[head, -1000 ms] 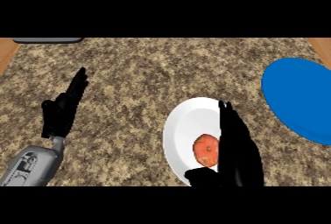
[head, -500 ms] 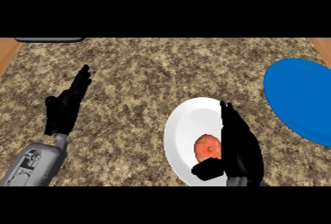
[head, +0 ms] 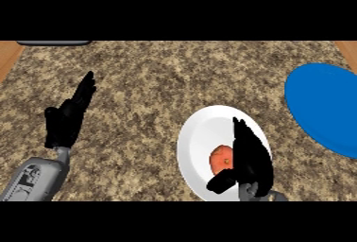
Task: Pick the squash from the plate and place it in the plate
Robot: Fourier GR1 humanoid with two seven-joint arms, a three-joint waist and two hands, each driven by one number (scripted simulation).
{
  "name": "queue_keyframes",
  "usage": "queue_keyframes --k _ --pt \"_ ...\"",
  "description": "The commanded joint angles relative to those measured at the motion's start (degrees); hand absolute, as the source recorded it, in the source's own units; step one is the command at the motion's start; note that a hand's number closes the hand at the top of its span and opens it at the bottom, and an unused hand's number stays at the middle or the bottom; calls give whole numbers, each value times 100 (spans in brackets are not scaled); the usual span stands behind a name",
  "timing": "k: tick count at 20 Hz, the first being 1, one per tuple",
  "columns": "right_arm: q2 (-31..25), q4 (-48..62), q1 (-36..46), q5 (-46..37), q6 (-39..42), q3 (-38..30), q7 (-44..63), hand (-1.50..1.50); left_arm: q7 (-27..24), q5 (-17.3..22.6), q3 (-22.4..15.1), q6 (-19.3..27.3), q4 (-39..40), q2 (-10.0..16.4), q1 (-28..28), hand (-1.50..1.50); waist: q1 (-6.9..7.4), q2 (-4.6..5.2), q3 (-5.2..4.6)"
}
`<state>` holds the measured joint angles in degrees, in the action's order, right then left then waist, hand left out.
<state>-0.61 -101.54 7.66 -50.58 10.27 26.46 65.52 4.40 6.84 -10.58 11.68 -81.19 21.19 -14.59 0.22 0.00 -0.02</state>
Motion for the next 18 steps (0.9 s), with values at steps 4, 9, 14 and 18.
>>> queue_keyframes --k 4,9,14,18 --pt "0 149 -463 -66 45 -93 396 -150 150 -64 161 -102 30 -116 -90 0 -45 -6 1" --pt "59 581 -250 -9 -49 -183 258 -150 169 -352 210 -78 139 -323 -166 0 -33 0 1" --pt "59 570 -59 -600 -136 -287 42 150 -289 -477 300 -271 77 -394 283 0 -19 -2 1" --pt "59 434 -235 -724 -408 169 308 150 -277 -456 656 -514 600 -375 -211 0 -38 1 0"
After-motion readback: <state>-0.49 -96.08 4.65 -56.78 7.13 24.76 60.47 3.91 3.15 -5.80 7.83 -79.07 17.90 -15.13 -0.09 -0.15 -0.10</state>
